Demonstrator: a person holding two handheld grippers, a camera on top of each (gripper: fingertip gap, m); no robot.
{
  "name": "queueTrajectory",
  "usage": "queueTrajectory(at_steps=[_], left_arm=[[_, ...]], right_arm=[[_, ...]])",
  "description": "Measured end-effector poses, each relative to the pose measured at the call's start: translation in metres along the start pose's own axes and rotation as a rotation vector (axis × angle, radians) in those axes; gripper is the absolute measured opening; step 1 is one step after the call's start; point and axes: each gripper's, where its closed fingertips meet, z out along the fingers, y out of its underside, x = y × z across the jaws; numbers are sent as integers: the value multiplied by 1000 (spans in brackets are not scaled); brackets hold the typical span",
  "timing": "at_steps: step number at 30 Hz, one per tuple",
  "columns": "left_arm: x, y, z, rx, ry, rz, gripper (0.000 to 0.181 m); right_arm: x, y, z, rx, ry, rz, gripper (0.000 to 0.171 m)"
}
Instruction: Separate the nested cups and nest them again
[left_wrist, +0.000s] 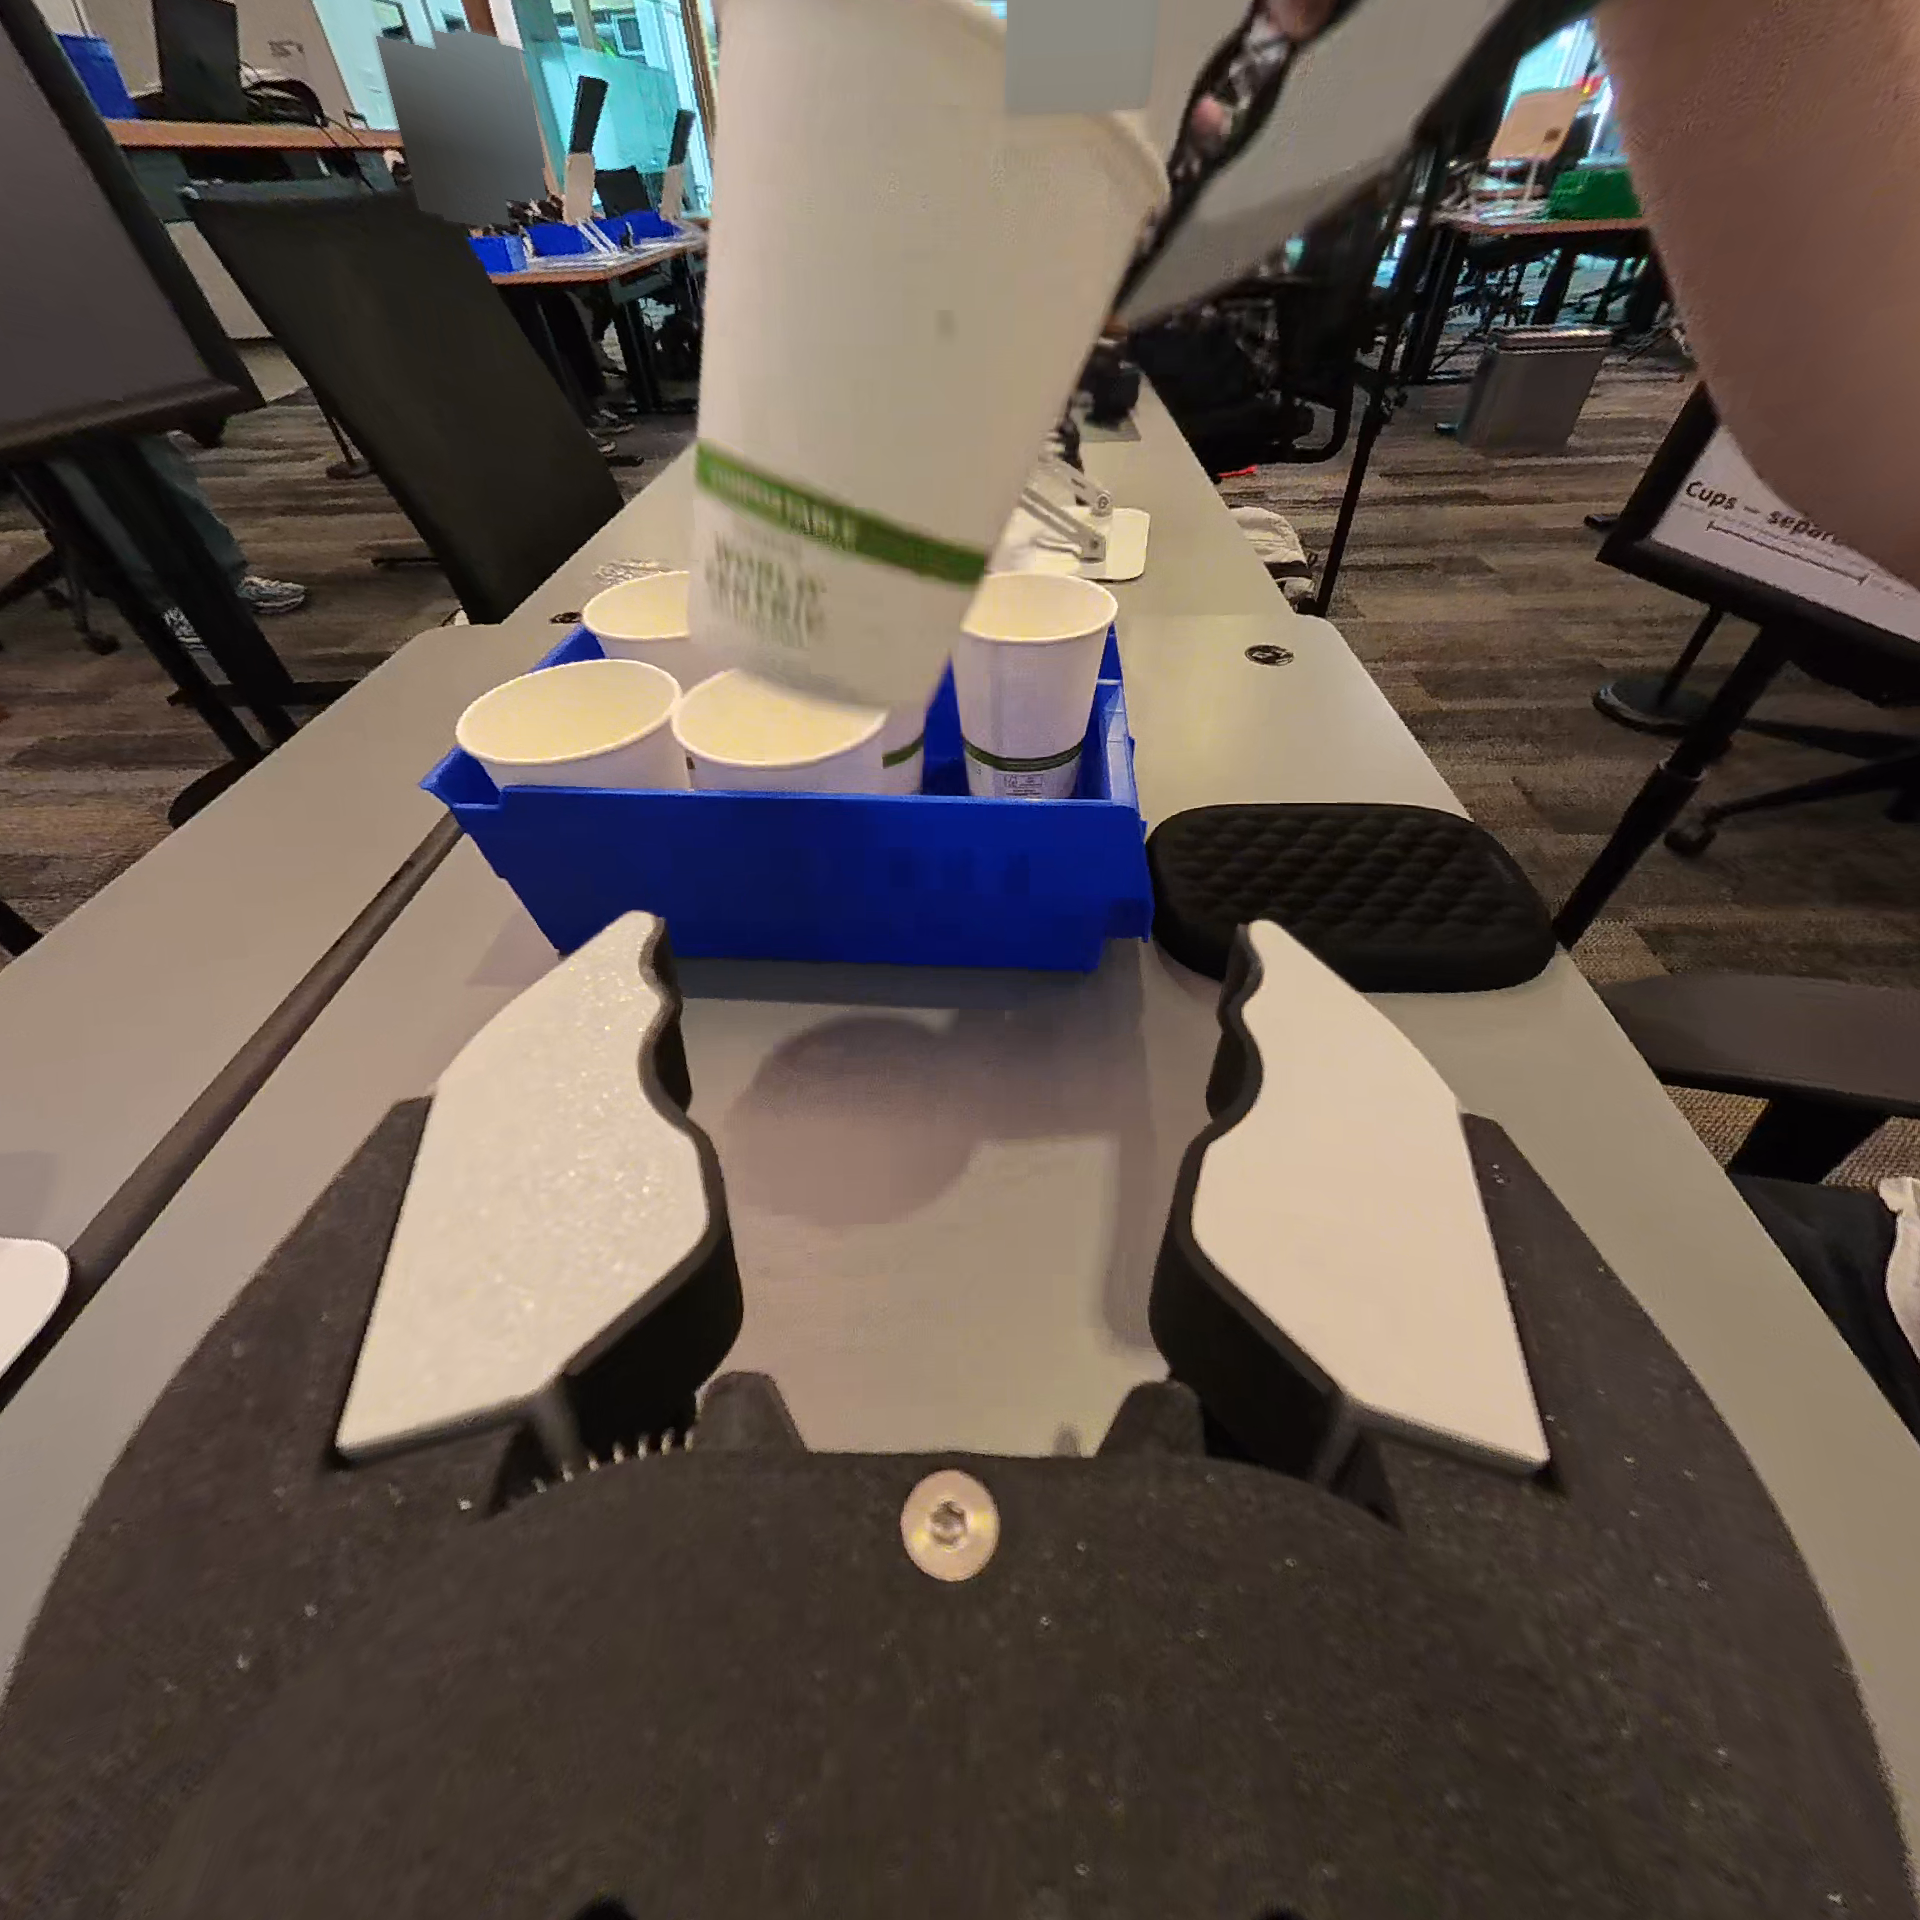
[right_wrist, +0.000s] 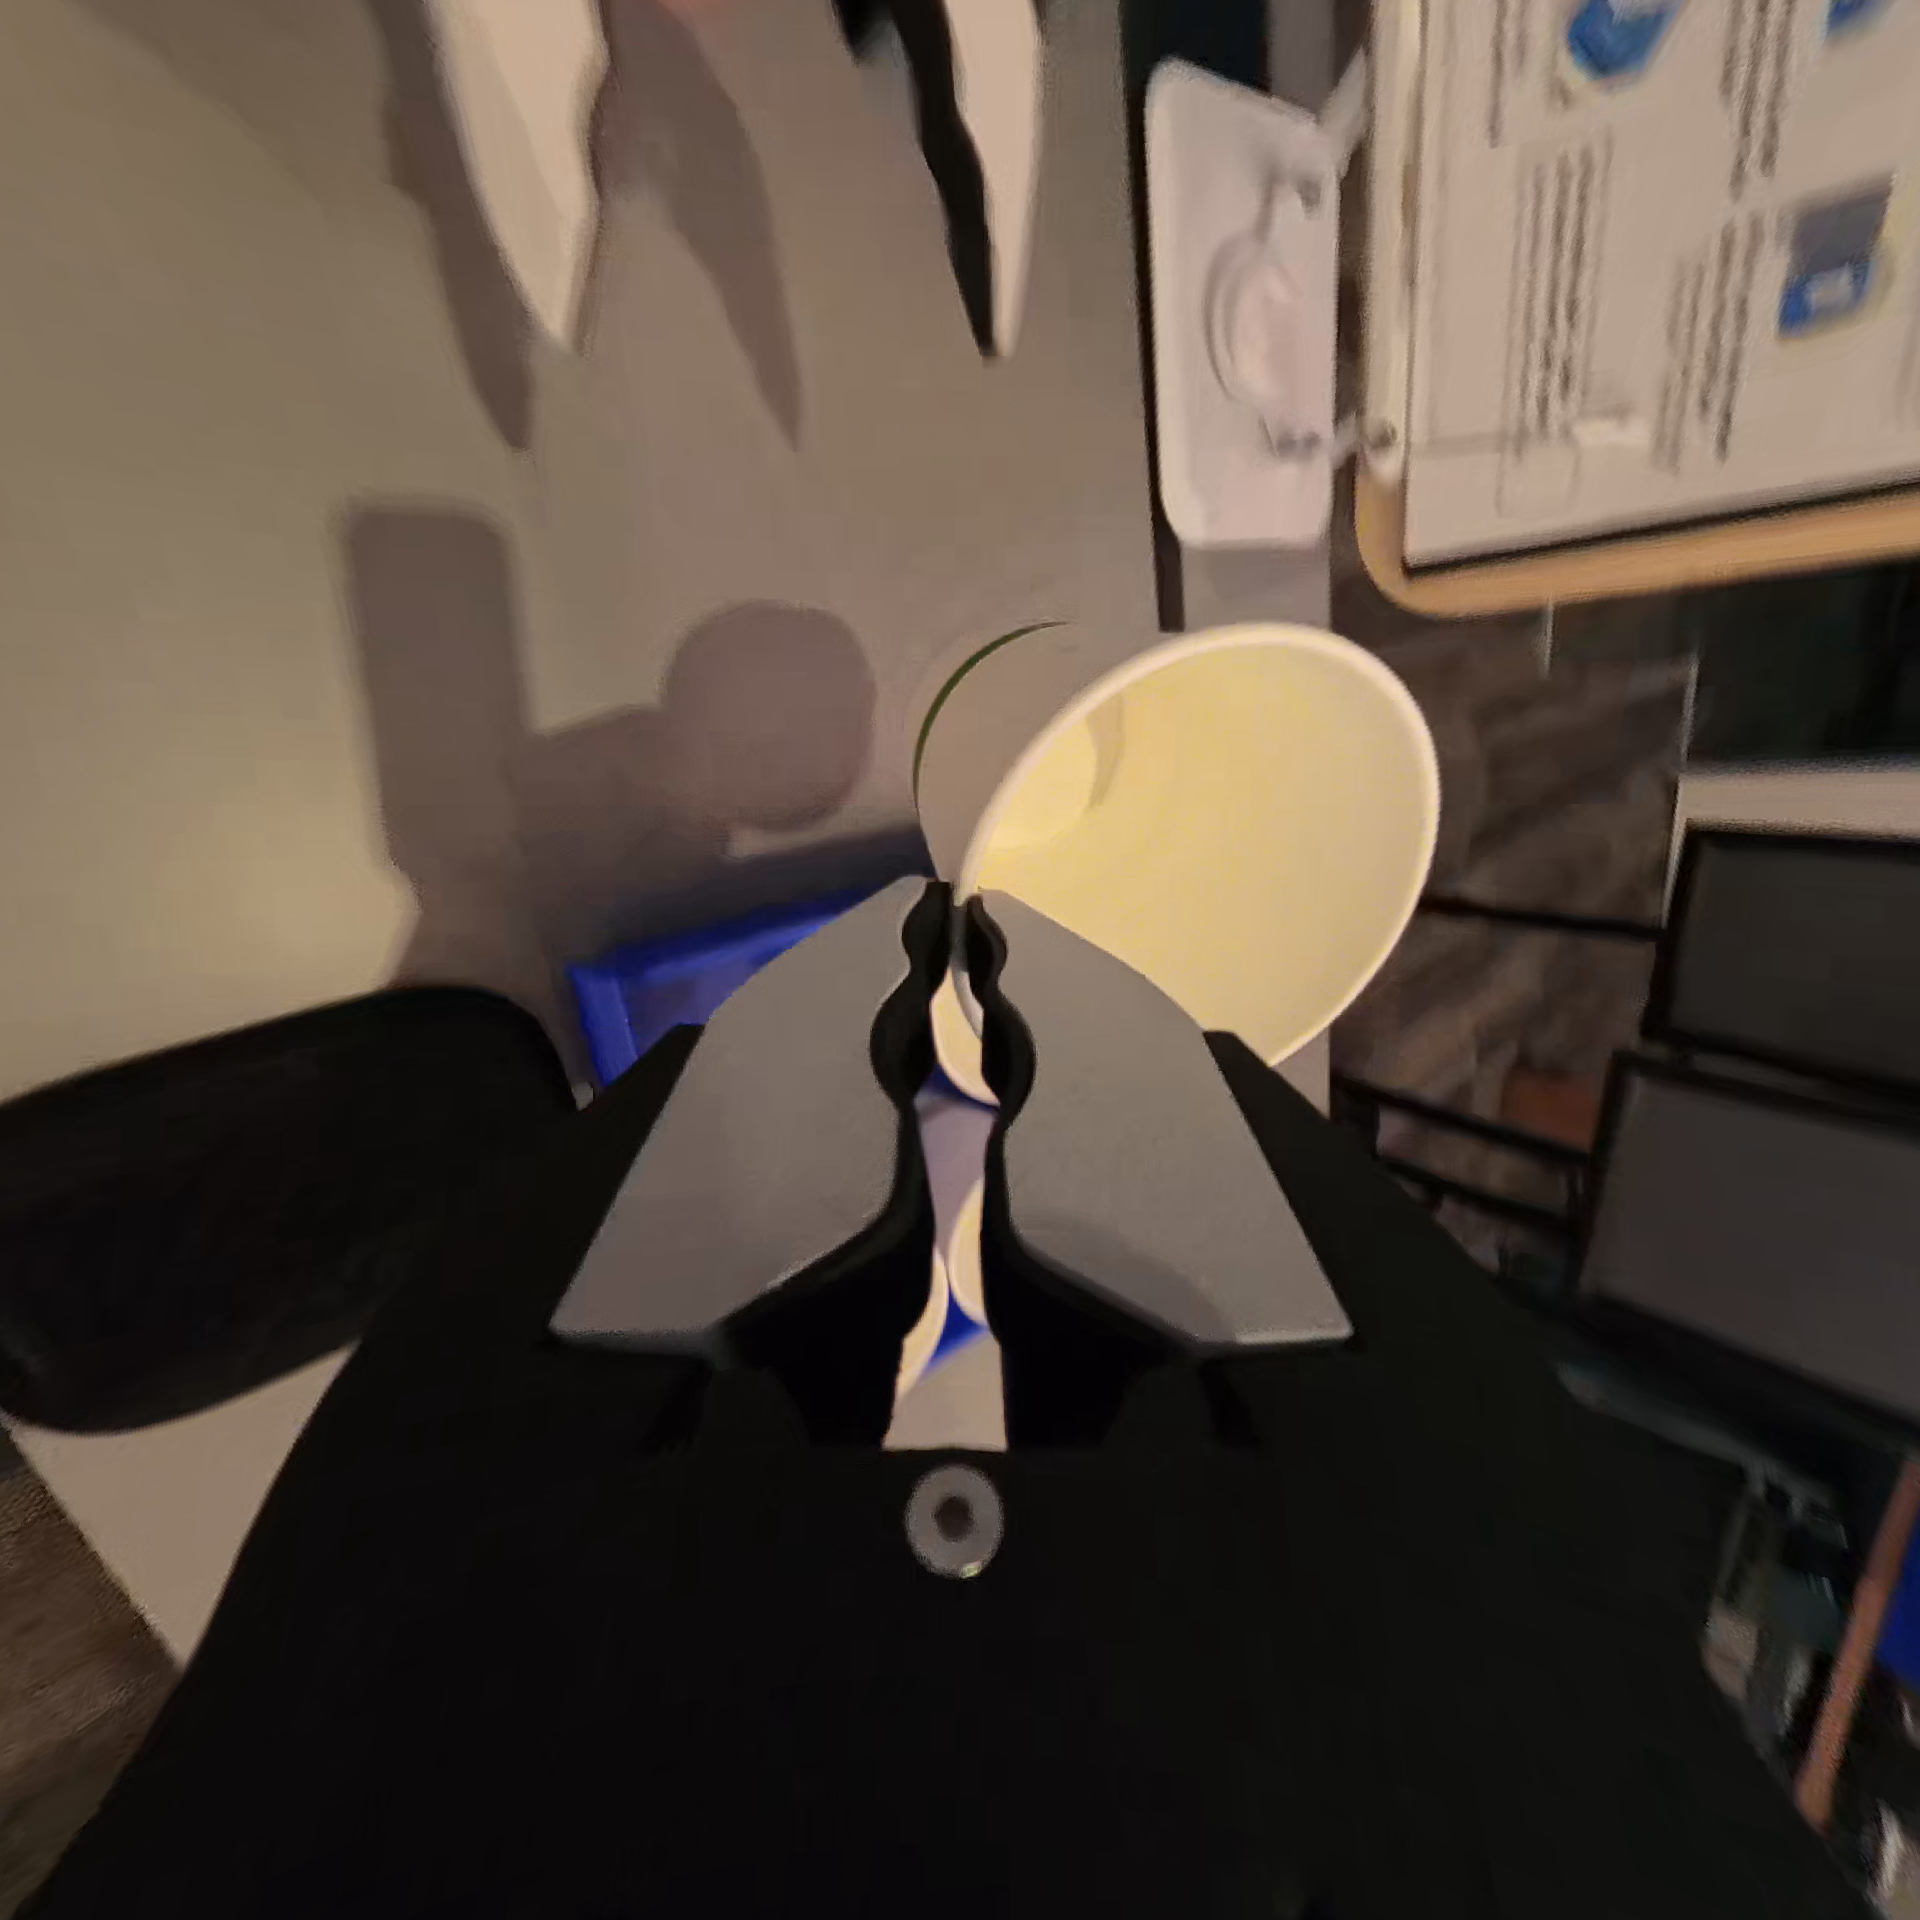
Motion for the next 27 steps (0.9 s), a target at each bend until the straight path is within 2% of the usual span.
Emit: queueTrajectory(at_steps=[5, 11, 18, 27], left_arm=[[3, 7, 5, -42, 2, 19, 98], [5, 15, 10, -85, 6, 35, 98], [5, 16, 11, -91, 5, 38, 98], [7, 19, 12, -104, 15, 39, 98]], right_arm=[[0, 60, -13, -149, -11, 92, 3], [-39, 97, 7, -265, -95, 93, 3], [-78, 117, 42, -327, -184, 65, 3], [-95, 127, 71, -340, -258, 77, 3]])
